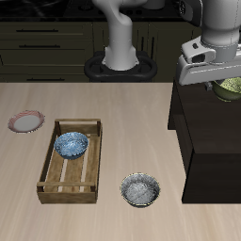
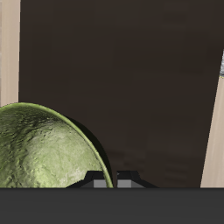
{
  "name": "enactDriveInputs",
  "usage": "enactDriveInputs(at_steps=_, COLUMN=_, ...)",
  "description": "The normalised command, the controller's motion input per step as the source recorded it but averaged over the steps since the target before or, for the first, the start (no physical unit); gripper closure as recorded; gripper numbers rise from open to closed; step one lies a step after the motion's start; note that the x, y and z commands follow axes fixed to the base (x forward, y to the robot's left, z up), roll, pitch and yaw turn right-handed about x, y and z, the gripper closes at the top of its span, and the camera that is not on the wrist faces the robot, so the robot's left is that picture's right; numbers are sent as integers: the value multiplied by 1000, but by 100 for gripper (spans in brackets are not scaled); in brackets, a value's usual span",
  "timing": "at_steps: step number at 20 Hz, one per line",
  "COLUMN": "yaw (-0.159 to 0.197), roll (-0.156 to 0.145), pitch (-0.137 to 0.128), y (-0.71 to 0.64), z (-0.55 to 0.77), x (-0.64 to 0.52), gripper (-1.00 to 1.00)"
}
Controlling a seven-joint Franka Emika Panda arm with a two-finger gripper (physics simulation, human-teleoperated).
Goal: Place the blue bowl and the green bowl in the wooden tray
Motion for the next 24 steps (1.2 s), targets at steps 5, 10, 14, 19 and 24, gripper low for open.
enactDriveInputs(at_steps=5, yaw=14, roll=-4, pitch=-35, y=-215, z=155, x=-101, gripper=100)
enactDriveInputs(at_steps=10, yaw=76, roll=-33, pitch=-9, y=-342, z=4, x=-53, gripper=100)
enactDriveInputs(at_steps=14, yaw=5, roll=-50, pitch=-3, y=-457, z=-31, x=53, gripper=100)
enactDriveInputs(at_steps=19, yaw=-42, roll=-57, pitch=-22, y=-711, z=81, x=28, gripper=100)
enactDriveInputs(at_steps=24, yaw=-21, roll=-86, pitch=-19, y=-604, z=62, x=35, gripper=100)
